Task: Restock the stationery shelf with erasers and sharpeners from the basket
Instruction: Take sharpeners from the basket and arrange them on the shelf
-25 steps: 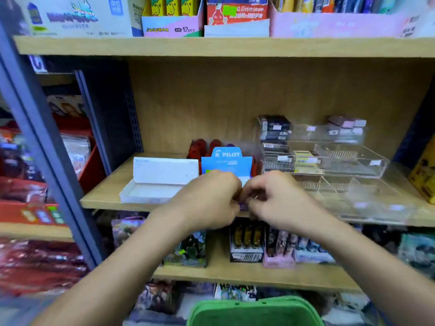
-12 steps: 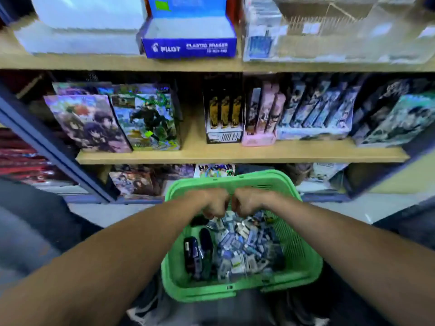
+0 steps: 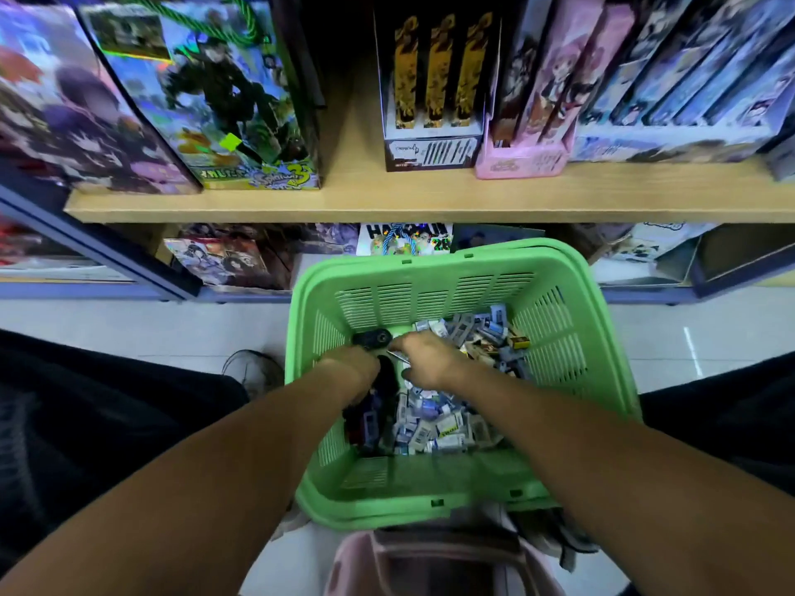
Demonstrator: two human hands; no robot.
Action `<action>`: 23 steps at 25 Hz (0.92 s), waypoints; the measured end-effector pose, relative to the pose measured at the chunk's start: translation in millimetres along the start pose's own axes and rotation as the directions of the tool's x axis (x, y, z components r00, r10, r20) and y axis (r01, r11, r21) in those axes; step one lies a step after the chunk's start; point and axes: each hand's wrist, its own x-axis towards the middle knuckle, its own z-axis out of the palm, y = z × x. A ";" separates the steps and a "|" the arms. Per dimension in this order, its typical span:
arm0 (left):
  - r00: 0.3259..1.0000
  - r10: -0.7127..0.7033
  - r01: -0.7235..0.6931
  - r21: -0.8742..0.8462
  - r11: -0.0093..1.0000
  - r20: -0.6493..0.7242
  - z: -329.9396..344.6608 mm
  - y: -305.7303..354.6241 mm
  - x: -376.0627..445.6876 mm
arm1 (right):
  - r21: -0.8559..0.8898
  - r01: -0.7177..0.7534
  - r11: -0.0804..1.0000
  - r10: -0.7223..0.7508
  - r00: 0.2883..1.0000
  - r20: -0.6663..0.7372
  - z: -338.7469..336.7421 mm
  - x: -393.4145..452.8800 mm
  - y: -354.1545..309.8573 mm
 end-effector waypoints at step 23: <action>0.990 0.117 -0.081 -0.355 0.931 0.081 1.7 -9.4 27.3 | 0.474 -0.029 0.880 -0.006 0.997 0.071 16.7 28.3 12.7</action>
